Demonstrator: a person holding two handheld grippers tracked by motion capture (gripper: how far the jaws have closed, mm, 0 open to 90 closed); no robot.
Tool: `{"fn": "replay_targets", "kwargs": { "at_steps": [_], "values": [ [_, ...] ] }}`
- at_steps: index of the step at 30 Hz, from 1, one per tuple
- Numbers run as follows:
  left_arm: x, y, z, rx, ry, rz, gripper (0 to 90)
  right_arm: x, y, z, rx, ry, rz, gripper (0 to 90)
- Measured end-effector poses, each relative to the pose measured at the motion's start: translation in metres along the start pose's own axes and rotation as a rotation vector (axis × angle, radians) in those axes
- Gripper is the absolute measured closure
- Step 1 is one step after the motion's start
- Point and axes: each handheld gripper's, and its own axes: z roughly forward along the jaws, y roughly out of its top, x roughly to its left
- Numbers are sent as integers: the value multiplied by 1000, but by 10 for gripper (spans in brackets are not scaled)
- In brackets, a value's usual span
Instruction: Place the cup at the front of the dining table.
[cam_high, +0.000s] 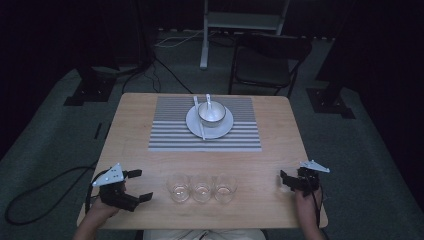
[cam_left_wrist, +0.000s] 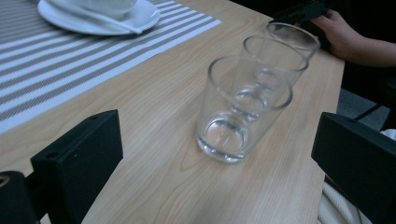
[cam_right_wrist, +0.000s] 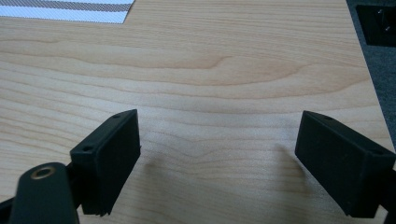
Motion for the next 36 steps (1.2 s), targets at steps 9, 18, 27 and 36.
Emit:
{"fn": "replay_targets", "kwargs": {
  "at_steps": [9,18,27,36],
  "values": [
    [-5,18,11,13,-33,48,24,0,0,0,-2,1,-1,136],
    [-10,39,20,13,-51,102,24,-1,0,0,-3,2,0,136],
    [-18,59,36,38,-71,156,24,0,0,0,-1,3,0,136],
    [-26,82,55,76,-100,206,25,0,0,0,-2,4,-1,136]
  ]
}}
